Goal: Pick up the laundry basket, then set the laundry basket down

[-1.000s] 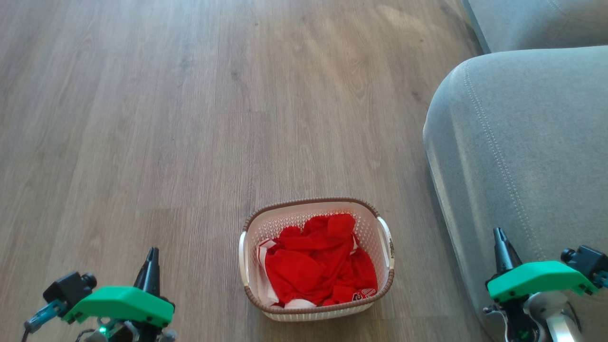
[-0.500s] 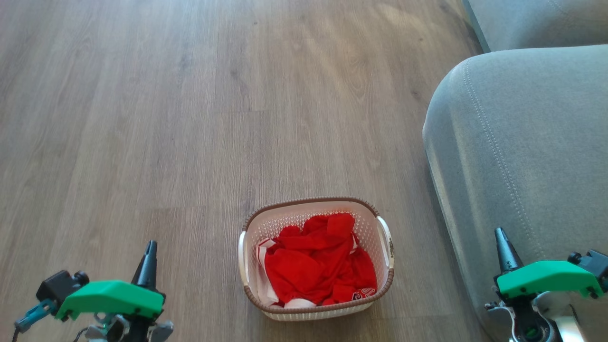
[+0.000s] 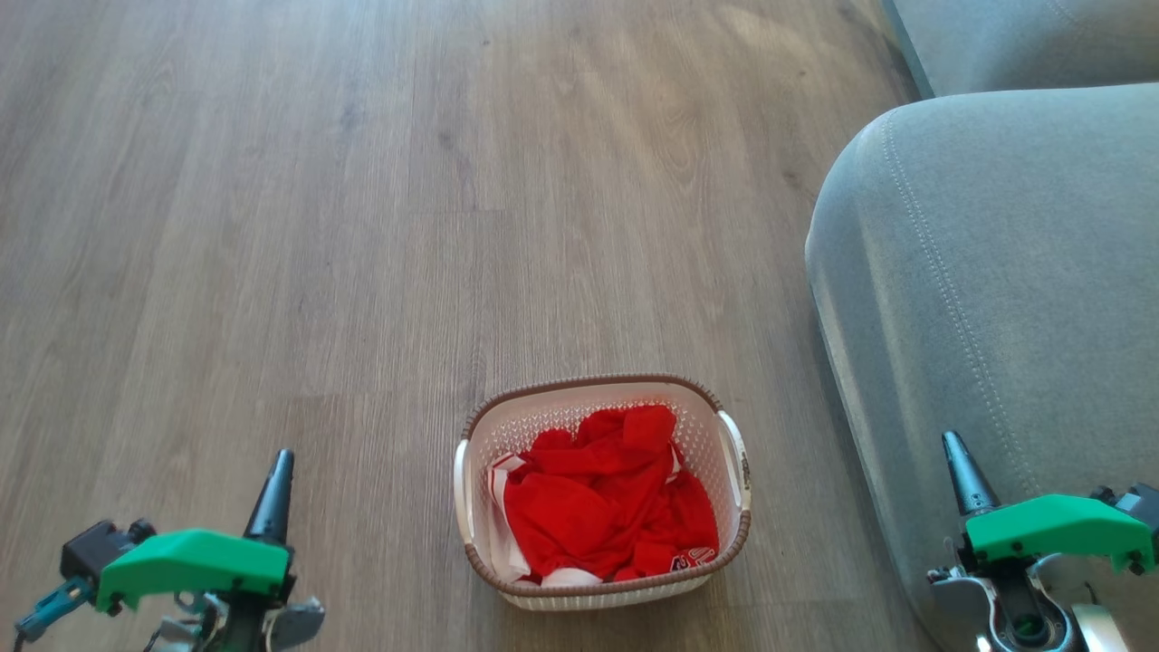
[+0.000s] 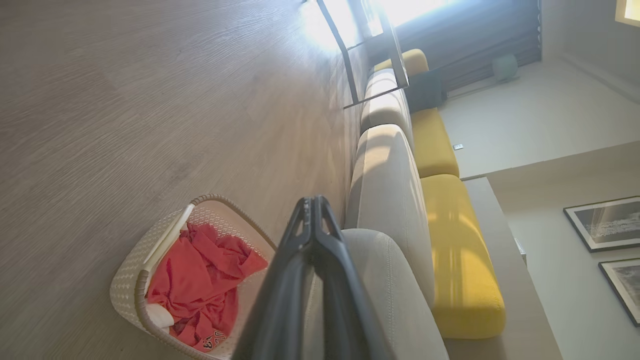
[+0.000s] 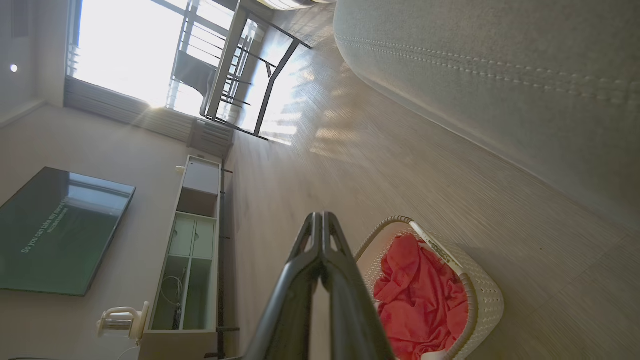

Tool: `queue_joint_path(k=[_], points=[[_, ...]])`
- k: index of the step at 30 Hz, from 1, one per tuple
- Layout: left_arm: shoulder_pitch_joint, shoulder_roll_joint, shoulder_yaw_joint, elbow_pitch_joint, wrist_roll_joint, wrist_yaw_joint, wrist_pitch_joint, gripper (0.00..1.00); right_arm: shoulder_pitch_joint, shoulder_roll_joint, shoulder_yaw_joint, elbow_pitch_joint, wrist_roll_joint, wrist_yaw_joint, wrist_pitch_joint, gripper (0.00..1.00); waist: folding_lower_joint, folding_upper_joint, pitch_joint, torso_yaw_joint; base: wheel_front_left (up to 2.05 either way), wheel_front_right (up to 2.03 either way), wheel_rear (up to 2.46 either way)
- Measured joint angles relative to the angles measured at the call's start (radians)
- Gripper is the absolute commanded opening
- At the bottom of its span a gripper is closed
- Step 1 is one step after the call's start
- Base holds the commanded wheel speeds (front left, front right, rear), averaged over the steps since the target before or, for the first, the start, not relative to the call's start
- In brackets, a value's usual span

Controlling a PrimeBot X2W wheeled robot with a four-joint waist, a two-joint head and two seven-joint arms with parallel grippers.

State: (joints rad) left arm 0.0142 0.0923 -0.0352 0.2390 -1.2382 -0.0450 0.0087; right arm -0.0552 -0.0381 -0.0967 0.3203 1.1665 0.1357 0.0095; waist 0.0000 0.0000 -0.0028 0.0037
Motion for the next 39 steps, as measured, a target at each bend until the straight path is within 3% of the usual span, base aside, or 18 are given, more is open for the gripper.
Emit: queue_joint_path(k=[39], points=[[-0.066,-0.039,0.105,0.035,-0.375,-0.079,0.089,0.0,-0.001,0.0,-0.033,-0.035,0.436,-0.003,0.096,0.0,0.0,0.0,0.006,-0.004,0.0,0.0,0.0]])
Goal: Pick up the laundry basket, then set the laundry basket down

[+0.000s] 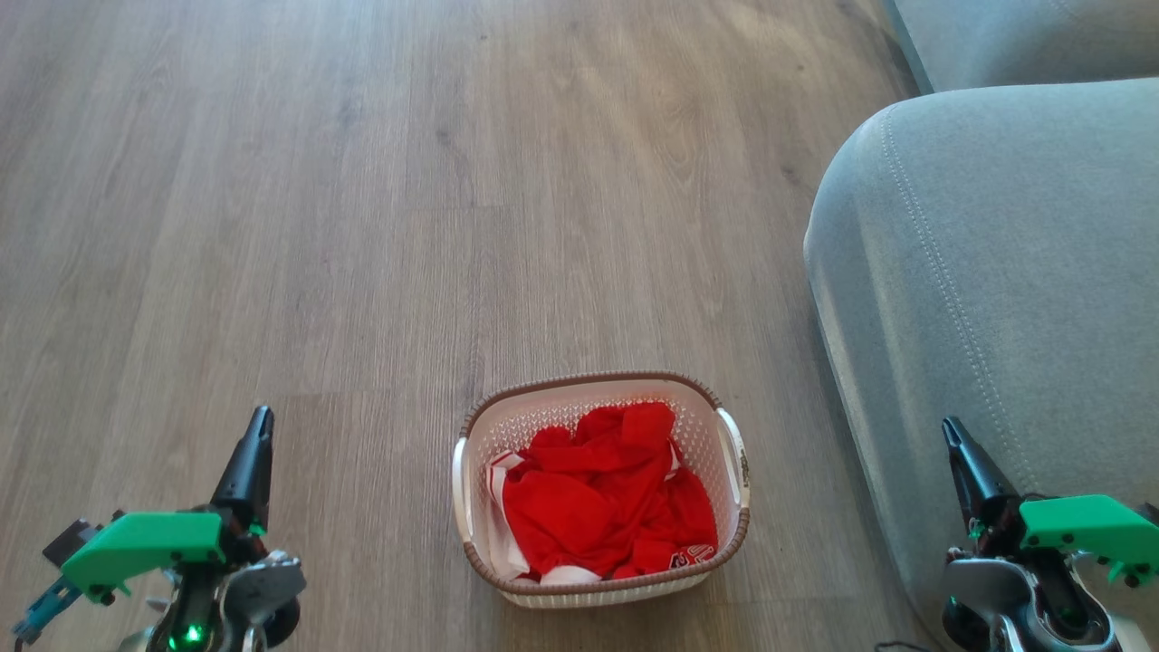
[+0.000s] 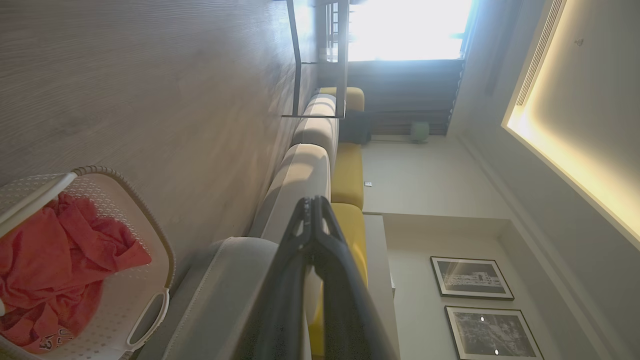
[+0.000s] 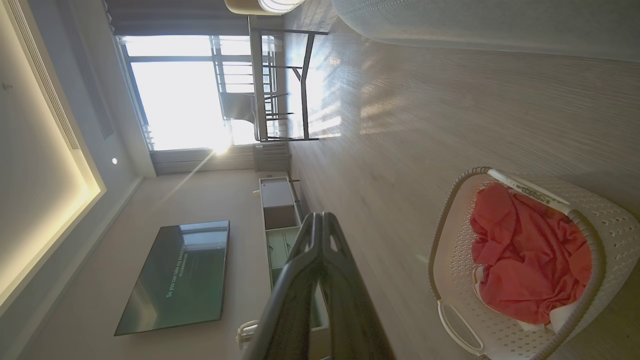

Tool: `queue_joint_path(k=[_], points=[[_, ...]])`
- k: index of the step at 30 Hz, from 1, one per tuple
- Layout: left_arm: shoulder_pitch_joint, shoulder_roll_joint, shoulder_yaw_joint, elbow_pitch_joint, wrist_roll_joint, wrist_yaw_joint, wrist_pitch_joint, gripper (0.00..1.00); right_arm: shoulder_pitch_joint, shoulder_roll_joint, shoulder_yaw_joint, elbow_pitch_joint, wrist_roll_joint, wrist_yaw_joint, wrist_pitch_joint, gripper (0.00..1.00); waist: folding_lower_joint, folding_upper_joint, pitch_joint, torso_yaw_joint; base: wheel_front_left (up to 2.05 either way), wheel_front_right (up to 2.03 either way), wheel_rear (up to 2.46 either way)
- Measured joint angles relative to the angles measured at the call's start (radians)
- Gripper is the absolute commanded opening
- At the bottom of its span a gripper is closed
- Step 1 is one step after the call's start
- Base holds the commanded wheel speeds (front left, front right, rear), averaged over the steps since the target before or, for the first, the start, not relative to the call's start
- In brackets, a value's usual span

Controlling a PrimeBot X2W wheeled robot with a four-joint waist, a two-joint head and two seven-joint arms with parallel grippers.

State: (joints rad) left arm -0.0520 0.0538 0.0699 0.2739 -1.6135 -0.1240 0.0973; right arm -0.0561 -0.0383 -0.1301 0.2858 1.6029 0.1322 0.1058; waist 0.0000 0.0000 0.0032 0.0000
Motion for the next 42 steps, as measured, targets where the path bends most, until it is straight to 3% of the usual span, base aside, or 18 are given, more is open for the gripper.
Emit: queue_joint_path(k=[42], points=[[0.0,-0.004,0.004,0.0,0.0,0.0,0.007,0.0,0.0,0.0,0.0,0.0,0.0,0.0,0.0,0.0,0.0,0.0,0.0,0.0,0.0,0.0,0.0]])
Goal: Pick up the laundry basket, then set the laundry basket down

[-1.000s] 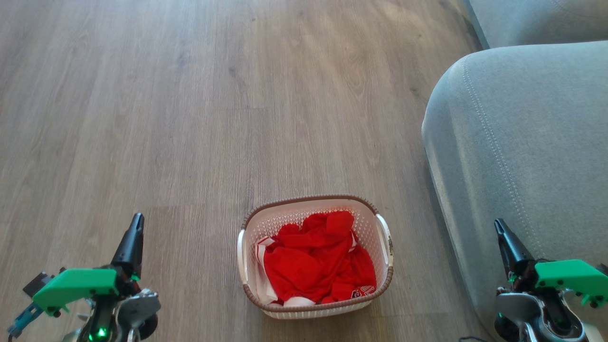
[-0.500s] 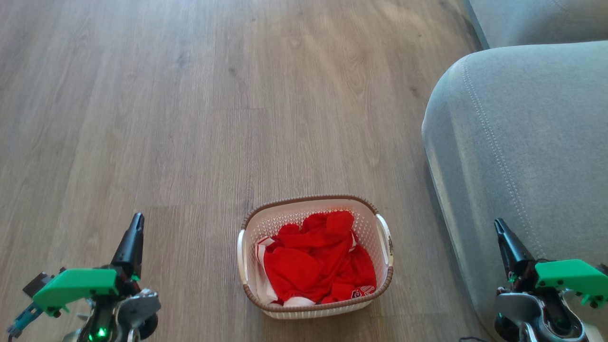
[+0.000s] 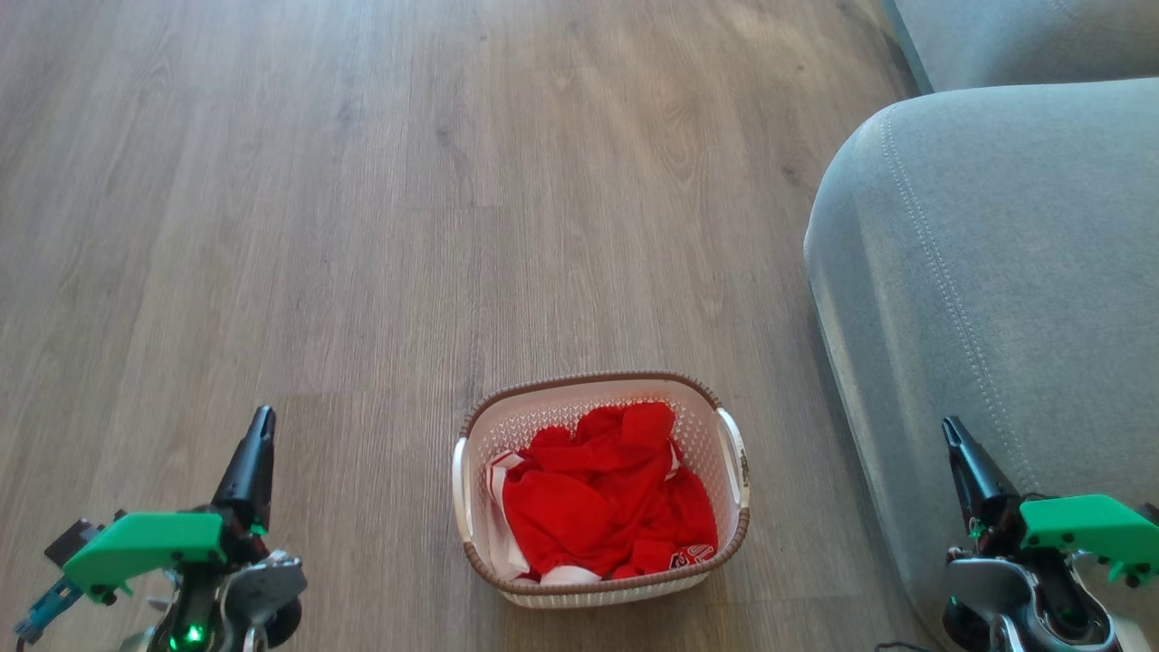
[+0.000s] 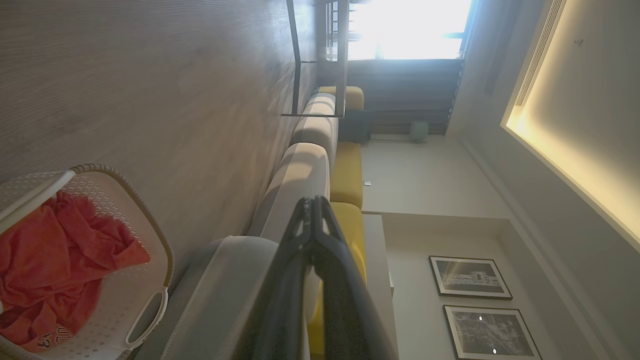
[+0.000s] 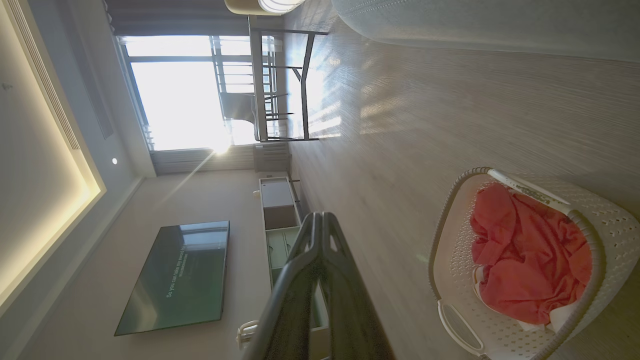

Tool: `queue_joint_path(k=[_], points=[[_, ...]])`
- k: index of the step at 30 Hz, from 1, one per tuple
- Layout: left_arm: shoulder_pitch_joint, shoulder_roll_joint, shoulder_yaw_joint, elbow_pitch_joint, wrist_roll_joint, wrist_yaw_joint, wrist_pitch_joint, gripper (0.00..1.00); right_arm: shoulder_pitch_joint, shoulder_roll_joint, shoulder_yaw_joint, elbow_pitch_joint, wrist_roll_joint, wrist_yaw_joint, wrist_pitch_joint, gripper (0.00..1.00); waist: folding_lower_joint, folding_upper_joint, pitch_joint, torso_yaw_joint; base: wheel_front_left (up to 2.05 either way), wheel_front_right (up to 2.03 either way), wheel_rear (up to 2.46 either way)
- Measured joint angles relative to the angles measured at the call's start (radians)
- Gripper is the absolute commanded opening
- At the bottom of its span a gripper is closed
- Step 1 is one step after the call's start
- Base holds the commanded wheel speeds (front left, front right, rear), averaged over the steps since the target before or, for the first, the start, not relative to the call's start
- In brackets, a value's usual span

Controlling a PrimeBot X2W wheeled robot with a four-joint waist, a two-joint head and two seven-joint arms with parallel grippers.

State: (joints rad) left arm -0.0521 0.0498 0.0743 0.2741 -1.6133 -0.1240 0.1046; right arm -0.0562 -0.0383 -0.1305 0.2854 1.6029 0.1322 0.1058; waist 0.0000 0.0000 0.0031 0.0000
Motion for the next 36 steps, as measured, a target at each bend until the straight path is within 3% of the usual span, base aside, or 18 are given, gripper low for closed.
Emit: queue_joint_path(k=[36], points=[[0.0,-0.002,0.001,0.0,0.0,0.0,0.001,0.0,0.0,0.0,0.0,0.0,0.0,0.0,0.0,0.0,0.0,0.0,0.0,0.0,0.0,0.0,0.0]])
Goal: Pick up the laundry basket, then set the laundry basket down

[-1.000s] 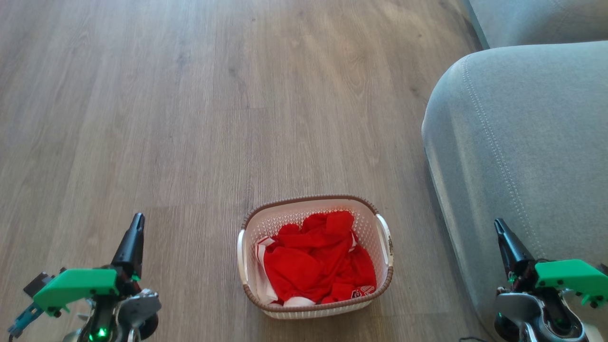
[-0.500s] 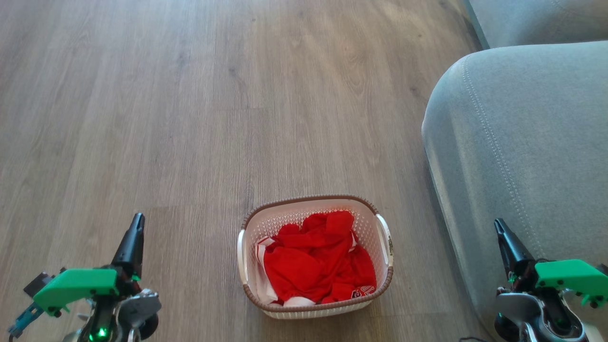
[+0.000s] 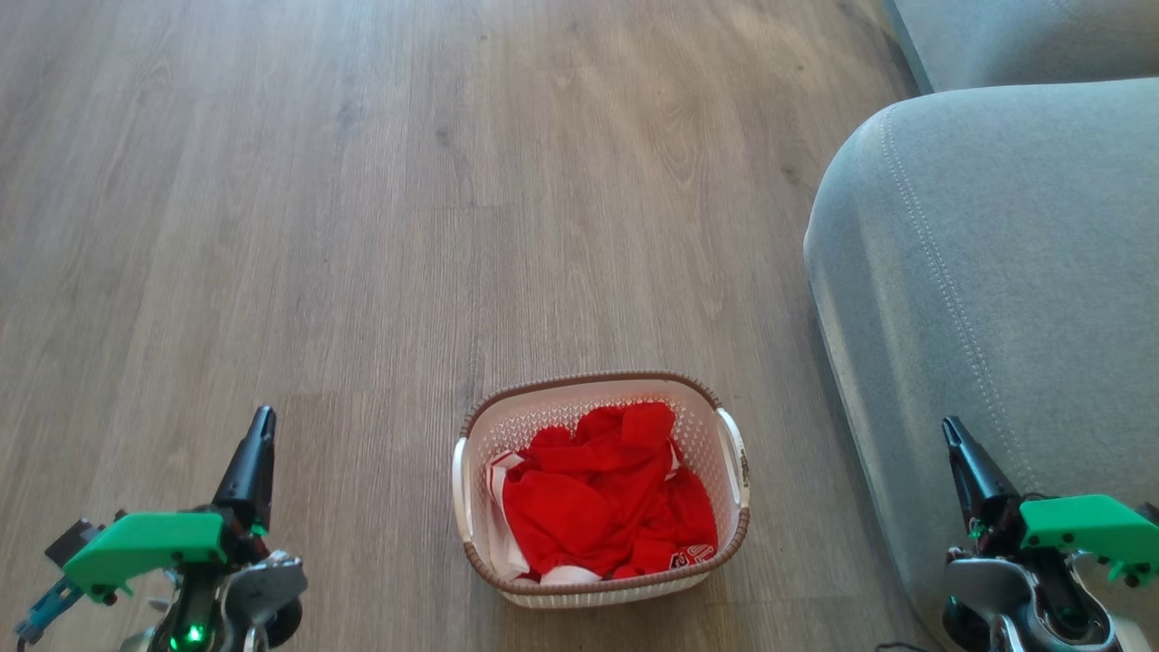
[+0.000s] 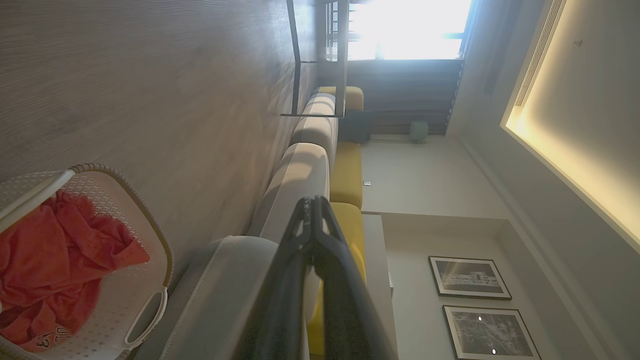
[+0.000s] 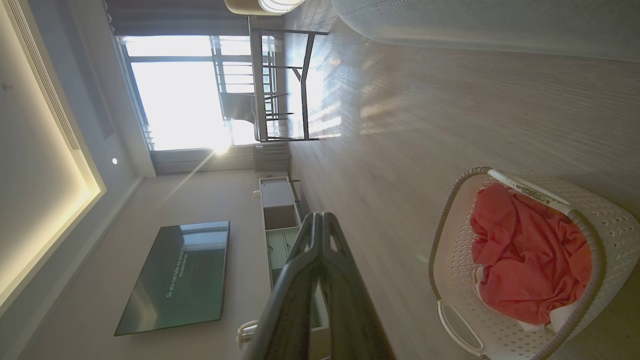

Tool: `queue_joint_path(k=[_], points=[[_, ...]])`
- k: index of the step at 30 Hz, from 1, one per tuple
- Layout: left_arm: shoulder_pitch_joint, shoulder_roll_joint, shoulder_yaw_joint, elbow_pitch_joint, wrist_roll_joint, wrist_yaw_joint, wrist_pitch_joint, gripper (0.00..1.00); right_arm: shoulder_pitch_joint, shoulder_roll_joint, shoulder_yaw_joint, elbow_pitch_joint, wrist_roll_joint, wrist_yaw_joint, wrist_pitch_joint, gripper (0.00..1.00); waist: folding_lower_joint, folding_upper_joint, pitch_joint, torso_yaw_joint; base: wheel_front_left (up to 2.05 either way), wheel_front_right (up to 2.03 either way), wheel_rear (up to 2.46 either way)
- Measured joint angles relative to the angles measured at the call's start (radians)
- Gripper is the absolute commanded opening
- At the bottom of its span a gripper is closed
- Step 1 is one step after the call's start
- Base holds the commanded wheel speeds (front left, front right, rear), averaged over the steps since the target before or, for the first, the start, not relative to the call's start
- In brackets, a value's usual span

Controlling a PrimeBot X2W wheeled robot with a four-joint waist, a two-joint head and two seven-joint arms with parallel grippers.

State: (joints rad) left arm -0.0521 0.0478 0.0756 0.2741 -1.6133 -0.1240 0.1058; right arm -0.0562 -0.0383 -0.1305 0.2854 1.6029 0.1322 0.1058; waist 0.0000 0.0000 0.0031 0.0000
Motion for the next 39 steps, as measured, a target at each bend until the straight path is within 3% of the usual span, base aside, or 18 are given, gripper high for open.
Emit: queue_joint_path(k=[39], points=[[0.0,-0.001,0.001,0.0,0.0,0.0,0.0,0.0,0.0,0.0,0.0,0.0,0.0,0.0,0.0,0.0,0.0,0.0,0.0,0.0,0.0,0.0,0.0]])
